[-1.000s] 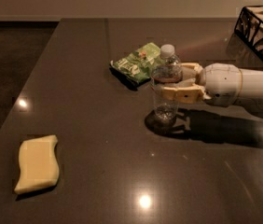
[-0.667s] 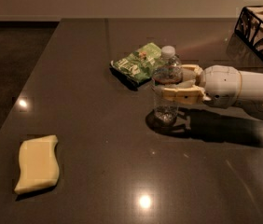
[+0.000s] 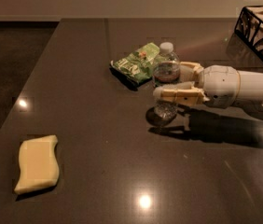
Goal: Place water bottle upright
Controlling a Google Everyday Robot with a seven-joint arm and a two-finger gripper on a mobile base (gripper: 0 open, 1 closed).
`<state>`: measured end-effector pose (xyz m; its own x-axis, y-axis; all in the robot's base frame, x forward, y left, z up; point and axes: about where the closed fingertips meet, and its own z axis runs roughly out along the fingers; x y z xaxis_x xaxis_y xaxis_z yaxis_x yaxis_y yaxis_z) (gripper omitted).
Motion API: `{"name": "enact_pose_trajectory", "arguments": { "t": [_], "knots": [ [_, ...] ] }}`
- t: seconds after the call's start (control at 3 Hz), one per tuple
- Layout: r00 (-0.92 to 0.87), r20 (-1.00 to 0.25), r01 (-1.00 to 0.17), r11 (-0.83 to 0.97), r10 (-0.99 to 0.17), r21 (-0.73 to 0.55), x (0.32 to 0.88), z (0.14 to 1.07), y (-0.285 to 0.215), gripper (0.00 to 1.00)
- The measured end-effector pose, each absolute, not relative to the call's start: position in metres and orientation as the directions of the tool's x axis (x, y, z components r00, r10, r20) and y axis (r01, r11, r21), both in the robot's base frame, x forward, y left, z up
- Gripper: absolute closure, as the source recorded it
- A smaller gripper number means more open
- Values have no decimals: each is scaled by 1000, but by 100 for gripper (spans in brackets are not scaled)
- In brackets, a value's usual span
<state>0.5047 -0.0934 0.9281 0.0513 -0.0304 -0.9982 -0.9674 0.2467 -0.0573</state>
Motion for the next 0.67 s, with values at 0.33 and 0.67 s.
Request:
{"name": "enact_pose_trajectory", "arguments": {
  "t": [0.33, 0.67],
  "knots": [
    [52, -998, -968, 244, -30, -58, 504, 929, -92, 0],
    [52, -998, -968, 244, -30, -58, 504, 929, -92, 0]
  ]
}}
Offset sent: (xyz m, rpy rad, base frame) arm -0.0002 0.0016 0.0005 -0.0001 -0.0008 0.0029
